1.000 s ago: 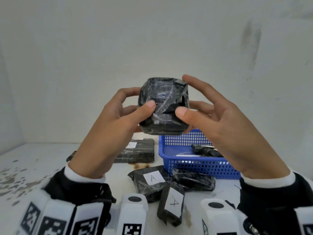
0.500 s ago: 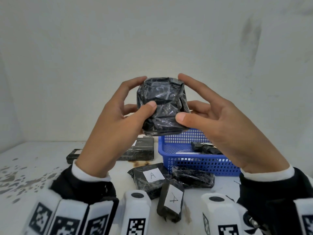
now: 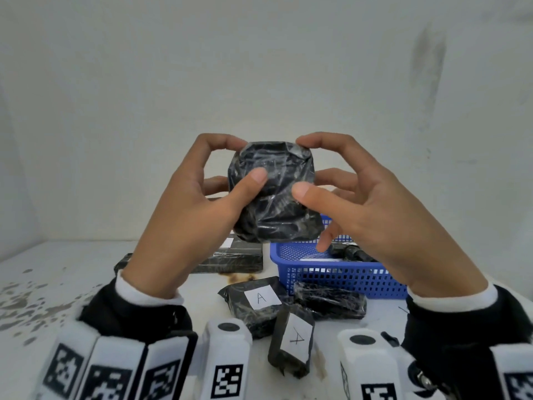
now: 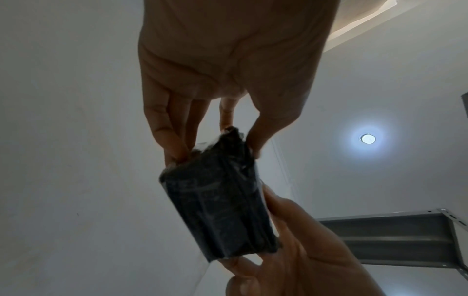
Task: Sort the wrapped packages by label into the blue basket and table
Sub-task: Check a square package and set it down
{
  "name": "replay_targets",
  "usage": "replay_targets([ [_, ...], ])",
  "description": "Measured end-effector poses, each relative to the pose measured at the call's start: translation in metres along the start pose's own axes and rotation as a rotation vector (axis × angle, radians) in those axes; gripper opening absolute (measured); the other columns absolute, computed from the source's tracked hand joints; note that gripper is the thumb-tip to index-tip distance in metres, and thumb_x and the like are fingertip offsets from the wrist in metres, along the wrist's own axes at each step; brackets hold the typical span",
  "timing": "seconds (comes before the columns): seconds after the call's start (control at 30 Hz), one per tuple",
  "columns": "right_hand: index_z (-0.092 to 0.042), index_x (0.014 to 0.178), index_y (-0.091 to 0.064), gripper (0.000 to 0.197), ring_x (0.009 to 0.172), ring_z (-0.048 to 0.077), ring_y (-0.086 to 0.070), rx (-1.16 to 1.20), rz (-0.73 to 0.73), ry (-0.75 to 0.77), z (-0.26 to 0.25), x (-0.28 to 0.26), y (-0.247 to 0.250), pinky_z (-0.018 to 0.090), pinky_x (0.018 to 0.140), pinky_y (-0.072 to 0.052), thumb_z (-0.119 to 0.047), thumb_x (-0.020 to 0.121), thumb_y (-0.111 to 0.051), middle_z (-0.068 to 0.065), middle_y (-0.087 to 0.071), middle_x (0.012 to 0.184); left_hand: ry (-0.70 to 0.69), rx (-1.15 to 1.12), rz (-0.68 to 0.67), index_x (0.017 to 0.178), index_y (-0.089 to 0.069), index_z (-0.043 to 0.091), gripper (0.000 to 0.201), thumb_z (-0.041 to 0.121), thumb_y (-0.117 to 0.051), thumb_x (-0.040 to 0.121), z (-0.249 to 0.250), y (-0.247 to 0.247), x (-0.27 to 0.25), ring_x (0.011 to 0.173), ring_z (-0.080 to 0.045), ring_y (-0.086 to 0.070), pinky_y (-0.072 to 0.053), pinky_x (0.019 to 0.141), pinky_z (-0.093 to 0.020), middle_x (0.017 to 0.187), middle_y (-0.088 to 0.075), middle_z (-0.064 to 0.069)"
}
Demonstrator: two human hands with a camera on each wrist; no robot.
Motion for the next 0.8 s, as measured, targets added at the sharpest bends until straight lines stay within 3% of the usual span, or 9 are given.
replay_targets([
  [0.1, -0.046, 0.114, -0.060, 0.038, 0.075, 0.031, -0.072, 0.020, 0.009, 0.003, 0.002, 0.001, -0.001, 0.033, 0.061, -0.059, -0.041, 0.079, -0.073, -0.002, -0.075, 0.094, 0.000, 0.005, 0.000, 0.104, -0.057, 0.038, 0.026, 0.033, -0.069, 0.082, -0.001, -0.001, 0.000, 0.073, -0.021, -0.074, -0.056, 0.059, -0.031, 0.086, -0.076, -0.006],
  [0.17, -0.043, 0.112, -0.059, 0.032, 0.073, 0.028, -0.072, 0.031, 0.028, 0.016, 0.003, 0.001, -0.001, 0.032, 0.058, -0.058, -0.033, 0.084, -0.072, 0.001, -0.075, 0.091, 0.010, 0.016, 0.006, 0.108, -0.059, 0.037, 0.030, 0.039, -0.068, 0.080, -0.002, -0.003, 0.001, 0.075, -0.022, -0.074, -0.059, 0.068, -0.037, 0.087, -0.077, -0.005],
  [0.27, -0.043, 0.109, -0.059, 0.033, 0.069, 0.020, -0.072, 0.014, 0.037, 0.006, 0.004, 0.002, -0.002, 0.030, 0.057, -0.057, -0.043, 0.079, -0.073, 0.000, -0.074, 0.088, 0.025, 0.022, 0.012, 0.113, -0.060, 0.035, 0.034, 0.039, -0.071, 0.081, -0.003, -0.004, 0.002, 0.079, -0.020, -0.075, -0.059, 0.081, -0.045, 0.091, -0.077, -0.001],
  [0.37, -0.041, 0.103, -0.058, 0.025, 0.062, 0.013, -0.066, 0.009, 0.062, 0.009, 0.005, 0.003, -0.003, 0.024, 0.053, -0.054, -0.036, 0.084, -0.072, -0.003, -0.071, 0.080, 0.040, 0.044, 0.020, 0.112, -0.063, 0.035, 0.053, 0.058, -0.072, 0.065, -0.004, -0.005, 0.002, 0.083, -0.018, -0.074, -0.057, 0.085, -0.048, 0.095, -0.076, 0.003],
  [0.47, -0.040, 0.101, -0.058, 0.019, 0.060, 0.015, -0.067, 0.008, 0.070, -0.001, 0.006, 0.003, -0.005, 0.034, 0.052, -0.059, -0.035, 0.087, -0.070, -0.001, -0.071, 0.080, 0.033, 0.089, 0.026, 0.110, -0.063, 0.036, 0.051, 0.059, -0.063, 0.065, -0.006, -0.004, 0.003, 0.082, -0.015, -0.073, -0.056, 0.086, -0.048, 0.095, -0.075, 0.006],
  [0.53, -0.038, 0.100, -0.059, 0.017, 0.061, 0.014, -0.068, 0.006, 0.072, 0.007, 0.007, 0.003, -0.004, 0.040, 0.050, -0.060, -0.028, 0.091, -0.069, -0.002, -0.071, 0.083, 0.043, 0.117, -0.004, 0.111, -0.062, 0.039, 0.060, 0.072, -0.058, 0.062, -0.009, -0.004, 0.004, 0.085, -0.011, -0.073, -0.054, 0.090, -0.045, 0.098, -0.075, 0.009],
  [0.6, -0.039, 0.098, -0.060, 0.020, 0.073, 0.016, -0.071, 0.013, 0.079, 0.024, 0.008, 0.003, -0.002, 0.041, 0.053, -0.061, -0.022, 0.092, -0.068, -0.004, -0.071, 0.091, 0.097, 0.123, -0.088, 0.114, -0.061, 0.042, 0.074, 0.088, -0.045, 0.059, -0.010, -0.005, 0.003, 0.090, -0.010, -0.072, -0.049, 0.096, -0.043, 0.101, -0.074, 0.013],
  [0.67, -0.042, 0.098, -0.059, 0.024, 0.090, 0.021, -0.071, 0.033, 0.099, 0.059, 0.009, 0.004, -0.001, 0.042, 0.059, -0.063, -0.021, 0.092, -0.069, -0.006, -0.072, 0.100, 0.161, 0.096, -0.168, 0.112, -0.064, 0.042, 0.077, 0.095, -0.039, 0.062, -0.010, -0.008, 0.002, 0.089, -0.013, -0.073, -0.051, 0.094, -0.043, 0.101, -0.074, 0.014],
  [0.8, -0.050, 0.125, -0.044, 0.050, 0.103, 0.018, -0.071, 0.076, 0.146, 0.116, 0.006, 0.004, -0.003, 0.048, 0.089, -0.057, -0.046, 0.084, -0.072, -0.004, -0.076, 0.105, 0.117, -0.088, -0.174, 0.107, -0.067, 0.028, 0.044, 0.055, -0.063, 0.072, -0.005, -0.007, 0.004, 0.088, -0.025, -0.073, -0.055, 0.089, -0.047, 0.096, -0.075, 0.002],
])
Point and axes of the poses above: each hand's wrist, its own x-axis towards the middle knuckle, its own y-axis out of the back of the hand, z = x × y, the point moved 2 cm from there along x, towards the middle knuckle
